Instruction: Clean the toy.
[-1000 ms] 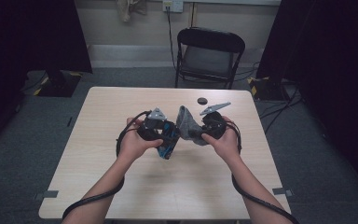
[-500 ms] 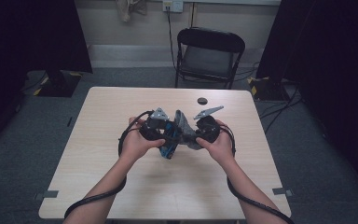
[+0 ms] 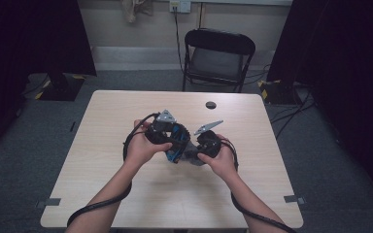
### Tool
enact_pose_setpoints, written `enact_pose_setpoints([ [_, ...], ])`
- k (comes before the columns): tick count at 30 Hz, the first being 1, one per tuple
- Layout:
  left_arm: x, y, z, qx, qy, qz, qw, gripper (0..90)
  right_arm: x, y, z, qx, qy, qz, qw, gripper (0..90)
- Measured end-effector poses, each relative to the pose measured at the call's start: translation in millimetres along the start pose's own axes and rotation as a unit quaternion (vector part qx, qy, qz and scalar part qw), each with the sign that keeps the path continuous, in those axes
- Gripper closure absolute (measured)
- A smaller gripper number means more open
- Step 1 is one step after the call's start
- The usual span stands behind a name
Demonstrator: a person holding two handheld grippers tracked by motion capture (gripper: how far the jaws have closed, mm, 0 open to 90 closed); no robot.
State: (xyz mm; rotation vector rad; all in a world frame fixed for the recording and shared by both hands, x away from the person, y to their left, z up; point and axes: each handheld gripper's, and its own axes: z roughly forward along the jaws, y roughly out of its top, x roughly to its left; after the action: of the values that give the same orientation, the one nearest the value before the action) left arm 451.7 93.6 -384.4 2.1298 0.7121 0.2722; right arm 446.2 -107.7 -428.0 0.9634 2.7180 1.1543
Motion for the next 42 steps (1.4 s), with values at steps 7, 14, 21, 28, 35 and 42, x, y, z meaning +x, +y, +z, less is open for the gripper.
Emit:
enact_pose_setpoints([
  [7, 1.8, 0.5, -3.3, -0.003, 0.002, -0.001, 1.0000, 25.3, 5.6, -4.8, 11.7, 0.007, 0.005, -0.003, 1.0000, 72.0],
  [14, 1.8, -1.6, -5.6, -0.008, 0.002, -0.002, 1.0000, 25.3, 3.8, -11.1, 17.0, 0.032, -0.008, -0.009, 0.9994, 72.0],
  [21, 3.3, -7.6, -4.9, -0.004, 0.002, -0.008, 1.0000, 25.3, -10.9, 1.2, -14.8, 0.009, -0.034, -0.005, 0.9994, 72.0],
  [28, 5.4, -12.3, -3.6, 0.006, 0.002, -0.009, 0.9999, 25.3, -14.1, 19.3, -43.3, -0.020, -0.049, -0.013, 0.9985, 72.0],
  [35, 1.2, -10.8, 1.4, 0.010, -0.003, -0.008, 0.9999, 25.3, -10.1, 25.1, -43.8, -0.029, -0.038, -0.017, 0.9987, 72.0],
  [42, 0.6, -8.4, 3.2, 0.012, 0.000, -0.005, 0.9999, 25.3, -8.2, 20.4, -35.9, -0.027, -0.028, -0.010, 0.9992, 71.9],
])
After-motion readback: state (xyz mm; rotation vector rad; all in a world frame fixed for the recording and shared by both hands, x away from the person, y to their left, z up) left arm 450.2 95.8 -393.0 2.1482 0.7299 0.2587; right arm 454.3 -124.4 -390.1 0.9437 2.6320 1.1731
